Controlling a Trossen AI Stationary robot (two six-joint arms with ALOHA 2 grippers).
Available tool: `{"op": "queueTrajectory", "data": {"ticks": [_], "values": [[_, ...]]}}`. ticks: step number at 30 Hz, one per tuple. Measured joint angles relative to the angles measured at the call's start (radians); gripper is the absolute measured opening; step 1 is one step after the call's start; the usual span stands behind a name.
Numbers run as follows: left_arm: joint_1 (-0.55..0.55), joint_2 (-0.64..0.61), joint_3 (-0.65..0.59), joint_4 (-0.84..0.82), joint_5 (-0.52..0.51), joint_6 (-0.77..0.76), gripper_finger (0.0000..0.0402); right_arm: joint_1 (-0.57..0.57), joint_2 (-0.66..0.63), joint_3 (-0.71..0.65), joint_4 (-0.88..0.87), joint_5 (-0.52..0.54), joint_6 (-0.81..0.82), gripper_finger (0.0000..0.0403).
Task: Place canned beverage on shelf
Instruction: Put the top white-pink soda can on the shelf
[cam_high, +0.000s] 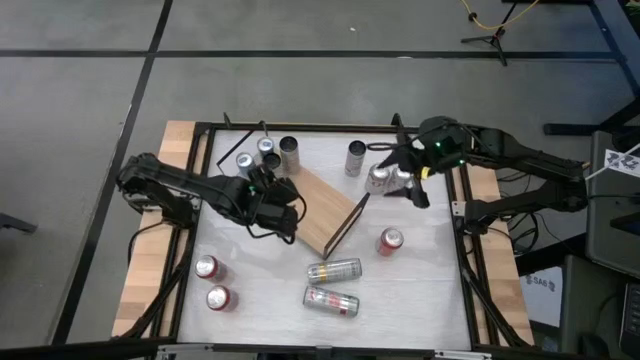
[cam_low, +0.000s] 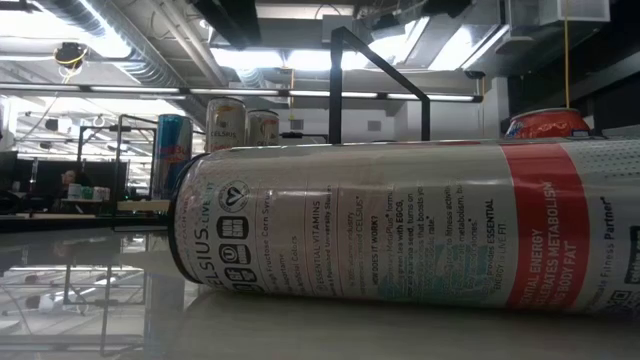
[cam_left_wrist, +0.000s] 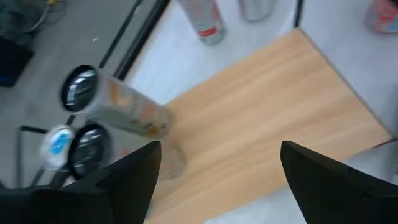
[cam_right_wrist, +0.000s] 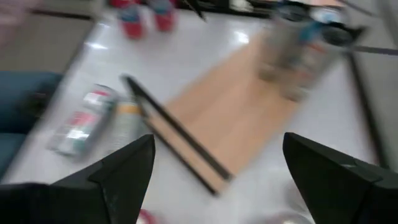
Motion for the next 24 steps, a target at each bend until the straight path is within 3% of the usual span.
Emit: {"op": "queueTrajectory", "data": {"ticks": [5,8,13,17,21,24], "values": [[-0.027,0.015,-0.031,0.065,0.015,0.0,0.0322,0.001,0.0,0.0,0.026,-0.179,0.114,0.0349],[-0.041,0.013,-0.041,0.083,0.012,0.0,0.0322,0.037,0.0,0.0,0.029,-0.191,0.147,0.0349],[-0.069,0.013,-0.042,0.095,0.011,0.0,0.0322,0.154,0.0,0.0,0.053,-0.089,0.207,0.0349],[-0.09,0.013,-0.042,0.121,0.011,0.0,0.0322,0.242,0.008,0.0,0.065,0.108,0.197,0.0349],[-0.104,0.013,-0.042,0.149,0.009,0.0,0.0322,0.249,0.006,0.0,0.066,0.321,0.188,0.0349],[-0.11,0.013,-0.042,0.151,0.008,0.0,0.0322,0.196,0.007,0.0,0.065,0.391,0.176,0.0349]]}}
